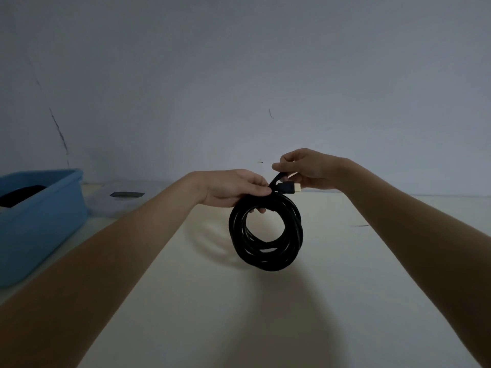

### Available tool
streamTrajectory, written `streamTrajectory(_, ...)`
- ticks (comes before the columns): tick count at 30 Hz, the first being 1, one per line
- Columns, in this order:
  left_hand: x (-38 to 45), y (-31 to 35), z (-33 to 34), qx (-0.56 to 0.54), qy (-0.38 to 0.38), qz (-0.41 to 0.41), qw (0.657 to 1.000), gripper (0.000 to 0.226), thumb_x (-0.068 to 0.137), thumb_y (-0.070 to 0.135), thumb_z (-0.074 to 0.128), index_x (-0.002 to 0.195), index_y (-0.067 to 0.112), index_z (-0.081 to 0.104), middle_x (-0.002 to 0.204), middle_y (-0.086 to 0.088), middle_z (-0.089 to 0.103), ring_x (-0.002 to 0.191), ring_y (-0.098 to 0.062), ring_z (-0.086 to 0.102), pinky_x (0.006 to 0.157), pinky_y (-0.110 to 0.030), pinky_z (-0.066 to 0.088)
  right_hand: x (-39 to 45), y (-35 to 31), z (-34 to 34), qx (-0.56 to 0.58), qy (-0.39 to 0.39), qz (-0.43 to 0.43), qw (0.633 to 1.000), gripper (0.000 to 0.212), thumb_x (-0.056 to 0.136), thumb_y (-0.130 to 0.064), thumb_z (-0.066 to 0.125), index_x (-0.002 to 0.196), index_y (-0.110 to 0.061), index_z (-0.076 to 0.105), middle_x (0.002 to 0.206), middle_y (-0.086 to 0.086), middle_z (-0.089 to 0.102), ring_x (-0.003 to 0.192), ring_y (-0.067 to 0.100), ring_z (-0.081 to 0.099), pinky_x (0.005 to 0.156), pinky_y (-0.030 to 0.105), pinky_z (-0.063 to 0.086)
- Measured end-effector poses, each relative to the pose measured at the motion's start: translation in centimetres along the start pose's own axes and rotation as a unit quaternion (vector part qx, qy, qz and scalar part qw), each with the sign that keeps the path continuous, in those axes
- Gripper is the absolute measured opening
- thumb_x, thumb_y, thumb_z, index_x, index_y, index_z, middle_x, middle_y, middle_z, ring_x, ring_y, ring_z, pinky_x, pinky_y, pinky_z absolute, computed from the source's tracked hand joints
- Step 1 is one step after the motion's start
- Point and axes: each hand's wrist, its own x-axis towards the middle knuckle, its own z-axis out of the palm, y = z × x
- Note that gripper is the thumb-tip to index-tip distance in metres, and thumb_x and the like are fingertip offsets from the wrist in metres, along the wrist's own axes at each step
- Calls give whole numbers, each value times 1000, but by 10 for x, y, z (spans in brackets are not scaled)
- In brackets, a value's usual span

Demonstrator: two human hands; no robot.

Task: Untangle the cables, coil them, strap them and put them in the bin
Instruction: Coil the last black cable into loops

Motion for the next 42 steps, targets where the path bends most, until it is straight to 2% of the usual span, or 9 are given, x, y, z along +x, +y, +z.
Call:
streamTrajectory(6,4,4,2,11,46,47,998,3,94,10,52,97,9,54,82,0,63,73,-9,62,68,-20,47,0,3,1,14,59,-38,997,34,93,-15,56,61,-11,44,58,1,56,55,11,58,61,23,52)
streamTrajectory(11,3,12,4,-28,57,103,993,4,95,8,50,96,8,53,83,-7,64,72,-12,62,67,-20,46,-9,12,11,66,-13,-65,996,14,93,-1,48,84,0,58,73,12,64,66,19,64,60,22,53)
streamTrajectory(18,7,15,3,-66,99,85,989,17,95,8,51,111,6,53,91,-7,60,74,-15,62,69,-23,49,-4,15,18,51,59,-44,996,27,93,1,38,74,-9,53,60,5,48,43,6,45,40,14,37)
streamTrajectory(24,8,21,8,-45,70,82,993,13,94,3,50,102,1,60,81,-3,60,69,-6,60,68,-15,50,-8,9,10,40,74,-25,996,27,92,2,38,72,-7,54,60,6,47,42,8,45,39,14,37)
streamTrajectory(29,9,24,4,-26,92,61,994,11,93,6,53,96,2,63,77,-3,64,66,-4,61,63,-15,49,-7,10,2,9,68,2,998,19,93,-3,51,105,5,62,95,16,62,77,21,59,61,22,55)
streamTrajectory(33,7,24,-3,-33,128,57,990,10,93,4,54,90,5,63,66,4,68,64,-3,63,59,-13,49,-13,1,-3,-48,73,-5,996,22,94,-21,53,107,-6,64,96,3,60,79,15,58,71,25,49)
streamTrajectory(36,6,27,-3,-39,132,75,988,11,93,2,52,91,4,63,68,4,71,64,-2,64,60,-11,49,-17,2,-4,10,21,-52,998,24,97,-21,48,113,-15,65,111,3,66,98,17,63,82,26,47)
streamTrajectory(38,6,29,-2,-30,139,76,987,11,92,2,53,90,5,63,70,4,71,66,-3,64,61,-12,49,-18,2,-3,82,55,-71,993,26,98,-26,44,107,-14,65,108,5,67,97,18,62,83,26,47)
streamTrajectory(42,8,26,-3,-6,148,69,987,9,91,2,55,93,5,63,87,-5,68,82,-11,65,81,-16,52,-23,-11,-5,130,27,-68,989,58,90,-59,34,119,-15,59,114,5,66,104,19,63,87,30,48)
